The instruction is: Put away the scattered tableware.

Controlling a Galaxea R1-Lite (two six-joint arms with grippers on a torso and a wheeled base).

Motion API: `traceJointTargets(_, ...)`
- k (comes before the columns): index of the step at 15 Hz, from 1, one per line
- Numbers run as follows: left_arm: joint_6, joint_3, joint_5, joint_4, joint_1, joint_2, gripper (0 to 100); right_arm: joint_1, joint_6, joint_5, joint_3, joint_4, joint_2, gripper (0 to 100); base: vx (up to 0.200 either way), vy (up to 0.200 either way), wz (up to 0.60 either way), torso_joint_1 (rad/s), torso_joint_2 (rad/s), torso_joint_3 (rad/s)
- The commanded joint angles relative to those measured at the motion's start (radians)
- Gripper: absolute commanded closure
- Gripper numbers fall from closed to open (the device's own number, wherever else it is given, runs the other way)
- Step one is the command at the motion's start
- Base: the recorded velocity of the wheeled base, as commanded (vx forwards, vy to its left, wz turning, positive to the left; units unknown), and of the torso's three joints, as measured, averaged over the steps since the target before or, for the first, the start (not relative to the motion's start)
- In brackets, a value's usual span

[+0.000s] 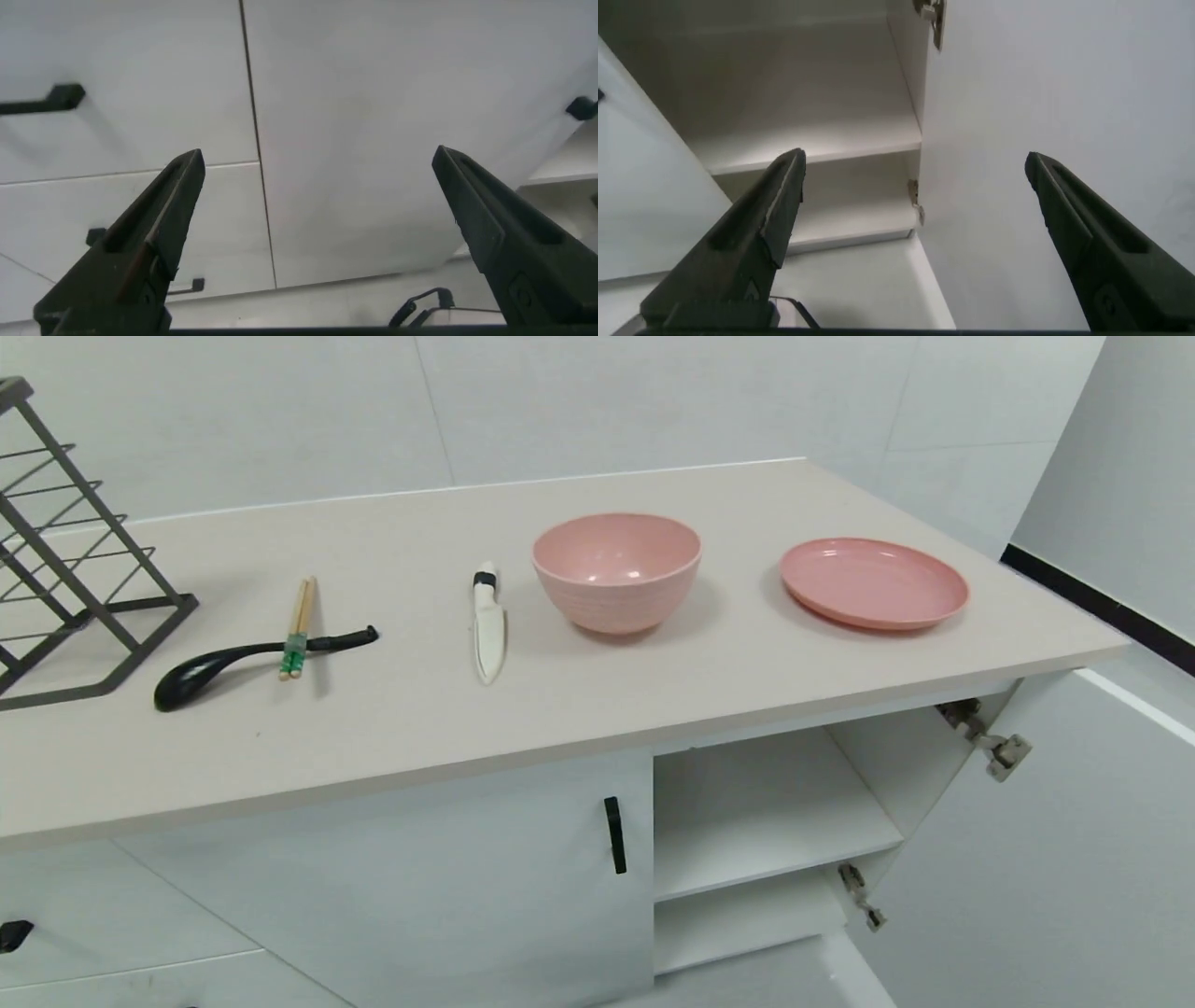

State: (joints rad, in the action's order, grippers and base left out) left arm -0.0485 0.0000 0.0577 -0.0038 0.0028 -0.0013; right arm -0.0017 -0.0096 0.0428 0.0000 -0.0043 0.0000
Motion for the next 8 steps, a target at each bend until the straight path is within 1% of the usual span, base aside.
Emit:
traceJointTargets(1, -0.001, 0.000, 0.001, -0.001, 0.002, 0.001, 0, 0.000, -0.001, 0.002, 0.000, 0.000, 0.000, 0, 0.000, 0.000, 0.00, 0.246, -0.49, -0.207)
traceJointTargets(2, -0.001, 0.000, 0.001, -0.001, 0.000, 0.001, 0, 0.000, -0.001, 0.000, 0.000, 0.000, 0.000, 0, 0.000, 0.000, 0.00, 0.198, -0.47, -0.227)
traceJointTargets(4, -0.001, 0.000, 0.001, -0.001, 0.000, 0.001, 0, 0.000, -0.001, 0.002, 0.000, 0.000, 0.000, 0, 0.000, 0.000, 0.00, 0.054, -0.49, -0.220)
traceJointTargets(5, 0.001, 0.000, 0.001, -0.001, 0.000, 0.001, 0, 0.000, -0.001, 0.000, 0.000, 0.000, 0.000, 0, 0.000, 0.000, 0.00, 0.163, -0.51, -0.207)
traceJointTargets(6, 0.001, 0.000, 0.001, -0.001, 0.000, 0.001, 0, 0.000, -0.001, 0.000, 0.000, 0.000, 0.000, 0, 0.000, 0.000, 0.00, 0.325, -0.50, -0.232)
traceJointTargets(8, 0.001, 0.000, 0.001, -0.001, 0.000, 0.001, 0, 0.000, -0.001, 0.002, 0.000, 0.000, 0.000, 0, 0.000, 0.000, 0.00, 0.418, -0.49, -0.244)
